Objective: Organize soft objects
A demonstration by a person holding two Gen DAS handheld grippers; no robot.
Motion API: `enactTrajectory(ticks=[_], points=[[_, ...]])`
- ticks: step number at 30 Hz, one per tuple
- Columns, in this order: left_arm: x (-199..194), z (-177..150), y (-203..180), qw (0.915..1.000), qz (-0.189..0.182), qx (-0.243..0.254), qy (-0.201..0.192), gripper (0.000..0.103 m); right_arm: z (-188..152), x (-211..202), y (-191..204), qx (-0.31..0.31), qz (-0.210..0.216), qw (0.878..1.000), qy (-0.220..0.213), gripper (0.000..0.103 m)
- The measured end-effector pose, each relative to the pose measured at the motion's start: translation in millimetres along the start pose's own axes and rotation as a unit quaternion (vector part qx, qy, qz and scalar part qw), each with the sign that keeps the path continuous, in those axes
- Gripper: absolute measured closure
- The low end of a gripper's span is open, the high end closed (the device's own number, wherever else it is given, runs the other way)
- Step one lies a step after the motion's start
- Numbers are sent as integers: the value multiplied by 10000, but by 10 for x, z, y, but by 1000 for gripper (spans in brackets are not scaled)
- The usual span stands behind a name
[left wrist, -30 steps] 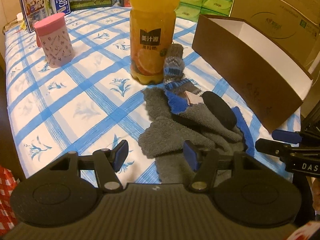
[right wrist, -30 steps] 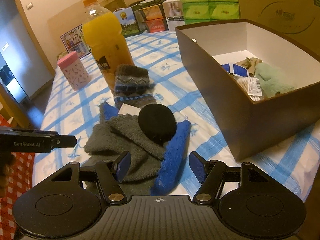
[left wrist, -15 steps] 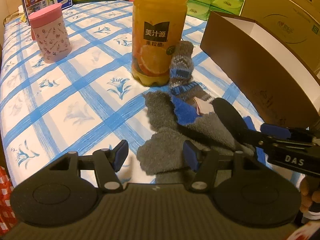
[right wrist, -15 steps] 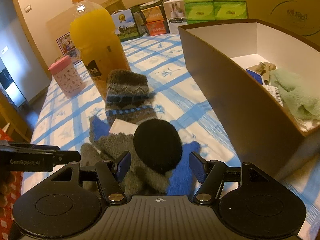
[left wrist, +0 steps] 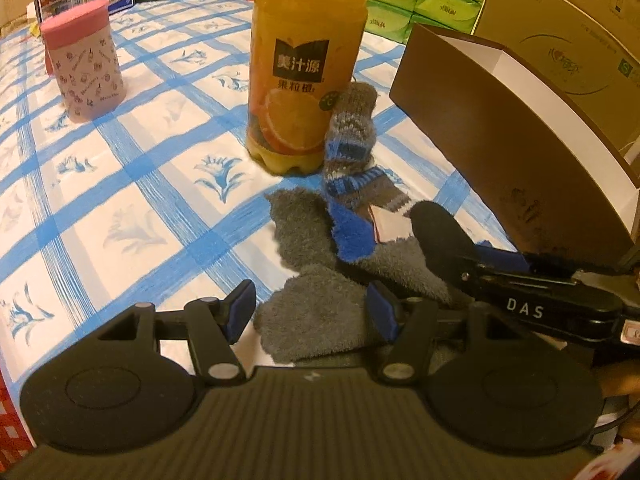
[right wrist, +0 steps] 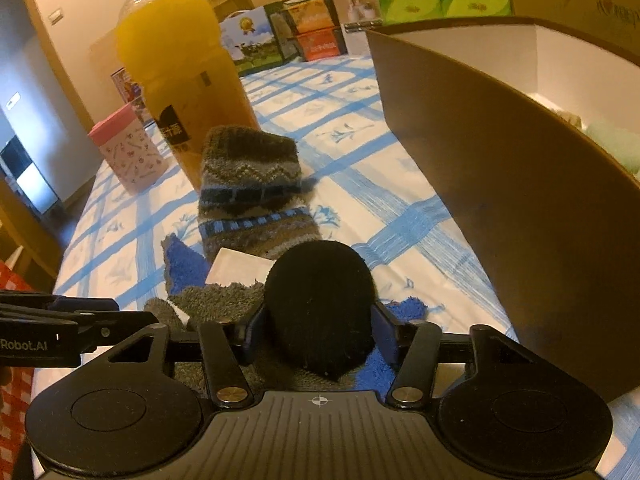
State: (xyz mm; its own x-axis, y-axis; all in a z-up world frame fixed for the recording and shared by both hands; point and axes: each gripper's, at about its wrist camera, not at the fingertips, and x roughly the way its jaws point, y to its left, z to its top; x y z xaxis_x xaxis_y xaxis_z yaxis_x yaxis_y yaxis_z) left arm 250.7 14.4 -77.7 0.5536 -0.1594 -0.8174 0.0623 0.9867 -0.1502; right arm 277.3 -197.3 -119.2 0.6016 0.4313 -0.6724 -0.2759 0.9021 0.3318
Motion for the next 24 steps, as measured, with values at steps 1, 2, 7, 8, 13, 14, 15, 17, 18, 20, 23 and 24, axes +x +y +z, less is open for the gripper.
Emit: enactTrajectory(ticks=[1,2,7,8,13,14,15,17,18,20,23,24], points=[[4,-13,9,10000,-30,-29,18,43,-12,-21,14,-47,-17,10000,-46,50],[8,-27,19,10000,-63,-61,36,43,-22,-59,23,-99,-52,9999,-111,51],[34,-96,44,9995,-220,-215,86,37,-62,-311,5,-79,-74,9995,-298,51],[47,-110,45,9994,-226,-237,92,37,-75,-363,-3,-52,-77,9995,-295,51],[48,-127,26,9993,-187,-322,38,38,-175,-593,-50,79,-188,9995,-260,51],[12,-107,5,9994,-219,-247,-49,39,-197,-625,-59,107,-203,9994,-255,51],[-22,-85,-22,9995,-223,-156,-142,43,-216,-653,-68,136,-237,9993,-253,51],[-83,-28,-84,9991,-212,75,-358,47,-232,-676,-83,182,-282,9991,-251,51],[-101,13,-121,9985,-257,188,-455,48,-235,-676,-91,212,-299,9990,-258,51],[-97,92,-175,9972,-415,307,-546,53,-227,-655,-100,257,-331,9987,-276,51],[-30,211,-270,9956,-607,417,-582,62,-187,-598,-100,313,-355,9984,-323,51],[2,253,-300,9949,-666,452,-602,64,-173,-579,-102,338,-359,9982,-349,51]])
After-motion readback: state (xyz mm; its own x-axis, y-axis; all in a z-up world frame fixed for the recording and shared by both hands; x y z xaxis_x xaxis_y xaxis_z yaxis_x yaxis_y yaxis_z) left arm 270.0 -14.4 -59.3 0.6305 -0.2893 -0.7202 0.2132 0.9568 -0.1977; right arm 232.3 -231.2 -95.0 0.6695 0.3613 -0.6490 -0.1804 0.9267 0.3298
